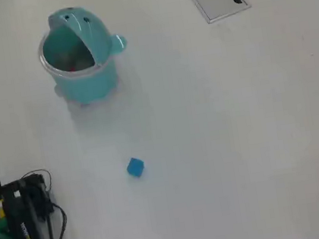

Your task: Grasp RGB lego blocks and put them in the bin one by one.

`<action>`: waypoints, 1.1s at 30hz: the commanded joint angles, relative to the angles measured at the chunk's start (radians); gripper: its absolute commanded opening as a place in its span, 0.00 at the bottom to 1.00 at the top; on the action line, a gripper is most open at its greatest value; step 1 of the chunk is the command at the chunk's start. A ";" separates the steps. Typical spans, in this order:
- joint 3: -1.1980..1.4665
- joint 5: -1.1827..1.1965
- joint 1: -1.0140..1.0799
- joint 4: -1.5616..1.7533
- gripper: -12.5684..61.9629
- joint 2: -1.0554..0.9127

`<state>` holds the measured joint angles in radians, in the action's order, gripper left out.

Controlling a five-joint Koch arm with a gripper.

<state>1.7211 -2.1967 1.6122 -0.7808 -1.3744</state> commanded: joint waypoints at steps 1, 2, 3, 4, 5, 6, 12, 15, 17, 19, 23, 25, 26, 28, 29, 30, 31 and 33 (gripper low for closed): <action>-0.103 0.032 -0.015 0.044 0.30 -0.037; -0.104 0.032 -0.020 0.048 0.31 -0.041; -0.103 0.035 -0.026 0.061 0.30 -0.046; -0.103 0.040 -0.035 0.074 0.30 -0.051; -0.103 0.054 -0.048 0.092 0.30 -0.058; -0.104 0.058 -0.057 0.098 0.30 -0.061; -0.107 0.083 -0.129 0.175 0.30 -0.101; -0.107 0.101 -0.196 0.235 0.30 -0.146; -0.106 0.121 -0.221 0.245 0.30 -0.164; -0.094 0.138 -0.258 0.259 0.30 -0.187; -0.077 0.181 -0.305 0.296 0.30 -0.216; -0.066 0.195 -0.339 0.321 0.30 -0.235; -0.061 0.204 -0.353 0.337 0.30 -0.241; -0.048 0.222 -0.380 0.364 0.30 -0.259; -0.041 0.225 -0.396 0.377 0.30 -0.267; -0.032 0.227 -0.410 0.391 0.30 -0.279; -0.021 0.229 -0.423 0.408 0.30 -0.287; 0.008 0.245 -0.453 0.462 0.30 -0.308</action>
<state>1.7625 -1.9696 1.1796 -0.4249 -1.6230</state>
